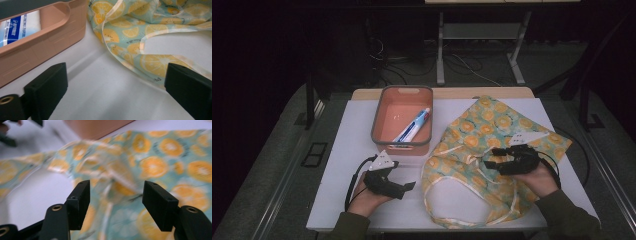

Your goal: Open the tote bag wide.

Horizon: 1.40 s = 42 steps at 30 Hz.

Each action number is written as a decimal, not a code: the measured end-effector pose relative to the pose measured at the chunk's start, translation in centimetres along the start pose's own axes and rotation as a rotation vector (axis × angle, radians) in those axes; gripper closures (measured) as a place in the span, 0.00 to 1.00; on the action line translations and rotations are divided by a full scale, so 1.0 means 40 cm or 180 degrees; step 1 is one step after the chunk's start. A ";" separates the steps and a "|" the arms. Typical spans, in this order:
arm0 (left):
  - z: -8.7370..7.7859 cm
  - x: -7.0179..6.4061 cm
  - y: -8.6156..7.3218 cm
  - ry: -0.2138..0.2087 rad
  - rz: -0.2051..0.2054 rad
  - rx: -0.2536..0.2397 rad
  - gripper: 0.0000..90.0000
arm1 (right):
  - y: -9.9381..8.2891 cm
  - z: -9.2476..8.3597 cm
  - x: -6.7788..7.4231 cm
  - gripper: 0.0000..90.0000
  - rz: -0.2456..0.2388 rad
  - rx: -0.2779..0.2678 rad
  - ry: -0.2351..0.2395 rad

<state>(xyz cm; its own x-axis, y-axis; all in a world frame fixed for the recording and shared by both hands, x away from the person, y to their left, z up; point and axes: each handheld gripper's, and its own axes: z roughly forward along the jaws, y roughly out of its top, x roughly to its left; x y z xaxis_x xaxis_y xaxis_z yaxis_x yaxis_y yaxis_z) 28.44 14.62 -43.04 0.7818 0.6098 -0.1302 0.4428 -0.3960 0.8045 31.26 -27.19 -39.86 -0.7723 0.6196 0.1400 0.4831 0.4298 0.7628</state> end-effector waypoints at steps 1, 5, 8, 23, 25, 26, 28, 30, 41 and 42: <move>0.000 0.000 0.000 -0.0001 -0.0008 0.0002 0.01 | -0.007 0.003 0.010 0.43 -0.0054 0.0039 0.0013; 0.003 -0.001 0.000 0.0004 -0.0001 0.0013 0.00 | -0.040 0.026 0.048 0.47 -0.0183 0.0230 0.0066; 0.004 -0.001 0.000 0.0005 -0.0003 0.0020 0.00 | -0.056 0.047 0.068 0.55 -0.0284 0.0349 0.0078; 0.011 -0.004 -0.001 -0.0021 0.0001 0.0056 0.00 | -0.059 0.139 0.083 0.65 -0.0484 0.0522 -0.0099; 0.011 -0.004 -0.002 -0.0019 -0.0003 0.0055 0.00 | -0.063 0.137 0.080 0.75 -0.0490 0.0489 -0.0122; 0.011 -0.003 -0.002 -0.0019 -0.0005 0.0057 0.00 | -0.064 0.135 0.078 0.80 -0.0452 0.0480 -0.0126; 0.012 -0.003 -0.002 -0.0024 0.0000 0.0065 0.00 | -0.065 0.135 0.074 0.89 -0.0426 0.0461 -0.0167; 0.012 -0.004 -0.001 -0.0033 0.0007 0.0064 0.00 | -0.066 0.136 0.072 0.97 -0.0447 0.0453 -0.0178; 0.011 -0.004 -0.001 -0.0045 0.0011 0.0062 0.00 | -0.044 0.105 0.052 1.00 -0.0306 0.0250 -0.0017; 0.011 -0.004 -0.001 -0.0049 0.0012 0.0064 0.00 | -0.039 0.097 0.050 1.00 -0.0285 0.0195 -0.0006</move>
<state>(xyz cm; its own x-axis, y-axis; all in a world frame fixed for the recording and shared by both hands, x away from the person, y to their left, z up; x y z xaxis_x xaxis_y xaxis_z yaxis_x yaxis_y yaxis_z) 28.50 14.23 -43.29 0.7900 0.5978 -0.1361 0.4485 -0.4121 0.7931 30.57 -24.07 -43.22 -0.8128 0.5782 0.0717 0.4365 0.5228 0.7322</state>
